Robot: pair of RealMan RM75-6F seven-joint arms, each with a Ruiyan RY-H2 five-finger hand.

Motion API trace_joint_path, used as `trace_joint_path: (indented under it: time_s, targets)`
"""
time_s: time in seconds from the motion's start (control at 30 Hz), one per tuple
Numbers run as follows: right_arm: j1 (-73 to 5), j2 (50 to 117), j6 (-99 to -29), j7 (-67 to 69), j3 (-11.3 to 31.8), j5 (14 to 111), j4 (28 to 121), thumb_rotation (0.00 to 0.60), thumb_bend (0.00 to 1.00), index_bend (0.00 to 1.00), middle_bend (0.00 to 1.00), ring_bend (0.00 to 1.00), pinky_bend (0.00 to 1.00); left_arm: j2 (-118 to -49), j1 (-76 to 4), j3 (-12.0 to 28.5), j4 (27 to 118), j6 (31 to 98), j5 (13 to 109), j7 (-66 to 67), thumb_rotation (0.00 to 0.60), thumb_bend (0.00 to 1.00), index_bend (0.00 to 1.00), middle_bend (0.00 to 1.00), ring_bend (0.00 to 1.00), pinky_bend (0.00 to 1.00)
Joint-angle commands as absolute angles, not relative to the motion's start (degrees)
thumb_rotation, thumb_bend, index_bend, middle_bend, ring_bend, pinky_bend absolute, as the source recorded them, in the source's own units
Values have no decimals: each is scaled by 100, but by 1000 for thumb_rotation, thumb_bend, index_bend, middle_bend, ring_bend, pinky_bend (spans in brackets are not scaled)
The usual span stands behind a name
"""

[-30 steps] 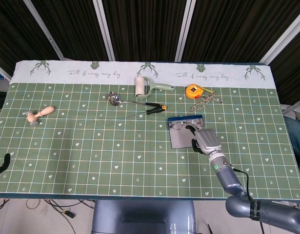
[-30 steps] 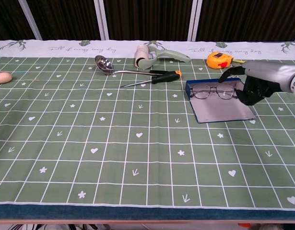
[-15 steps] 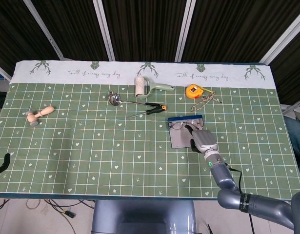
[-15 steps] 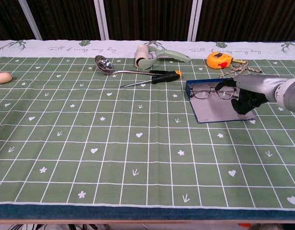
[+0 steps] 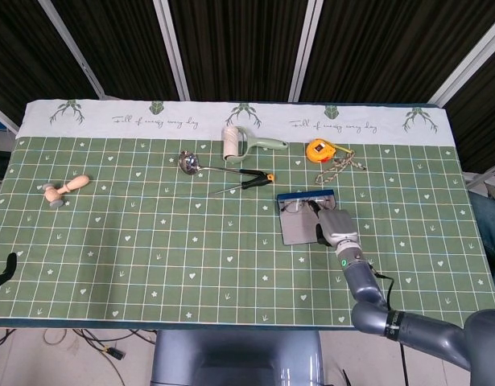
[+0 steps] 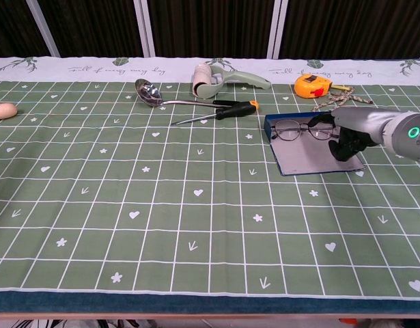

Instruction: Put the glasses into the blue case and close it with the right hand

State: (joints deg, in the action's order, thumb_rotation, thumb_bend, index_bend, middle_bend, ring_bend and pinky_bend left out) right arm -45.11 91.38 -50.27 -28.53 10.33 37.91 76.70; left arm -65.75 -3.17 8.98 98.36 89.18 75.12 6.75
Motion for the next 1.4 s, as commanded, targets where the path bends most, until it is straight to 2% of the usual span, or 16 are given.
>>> trace_joint_path:
  time_s: [0.03, 0.43, 0.67, 0.77, 0.83, 0.9, 1.03, 1.13, 1.23, 1.4]
  targets:
    - [-4526, 9189, -5015, -2836, 1039, 3771, 7592, 600, 802, 109, 992, 1000, 1000, -6577, -314, 900, 9829, 8922, 7510, 667, 600, 369, 125, 7, 0, 0]
    - [-4590, 9339, -4930, -2750, 1125, 3683, 7249, 600, 804, 109, 992, 1000, 1000, -6586, -312, 919, 9835, 8936, 7486, 674, 600, 369, 125, 7, 0, 0]
    - [-4438, 9087, -5143, -2520, 1180, 3928, 7644, 600, 798, 109, 984, 1000, 1000, -6581, -313, 923, 9845, 8927, 7470, 684, 600, 369, 125, 7, 0, 0]
    - [-4333, 8911, -5286, -2389, 1186, 4126, 7938, 600, 715, 112, 929, 998, 1000, -6583, -315, 918, 9845, 8923, 7474, 693, 600, 370, 126, 7, 0, 0]
    - [-4180, 8714, -5466, -2178, 1132, 4541, 8276, 600, 586, 117, 807, 925, 993, -6589, -313, 908, 9844, 8919, 7474, 710, 600, 370, 127, 7, 0, 0]
    - [-4052, 8608, -5566, -1994, 1030, 4913, 8409, 600, 479, 129, 660, 792, 916, -6597, -311, 906, 9838, 8924, 7477, 715, 600, 370, 128, 7, 0, 0]
    - [-3811, 8571, -5719, -1629, 713, 5707, 8376, 600, 291, 127, 378, 497, 554, -6615, -306, 899, 9827, 8935, 7480, 728, 600, 371, 130, 7, 0, 0]
    - [-3621, 8834, -6111, -1298, 533, 6408, 7930, 600, 185, 97, 309, 411, 401, -6622, -298, 906, 9820, 8951, 7476, 712, 600, 373, 131, 7, 0, 0]
    - [-3534, 9052, -6348, -1138, 405, 6841, 7480, 600, 161, 97, 275, 331, 346, -6624, -295, 908, 9815, 8958, 7478, 705, 600, 373, 130, 7, 0, 0]
    - [-3400, 9477, -6736, -871, 343, 7326, 6747, 600, 157, 97, 272, 312, 336, -6629, -293, 908, 9808, 8965, 7484, 710, 600, 373, 130, 7, 0, 0]
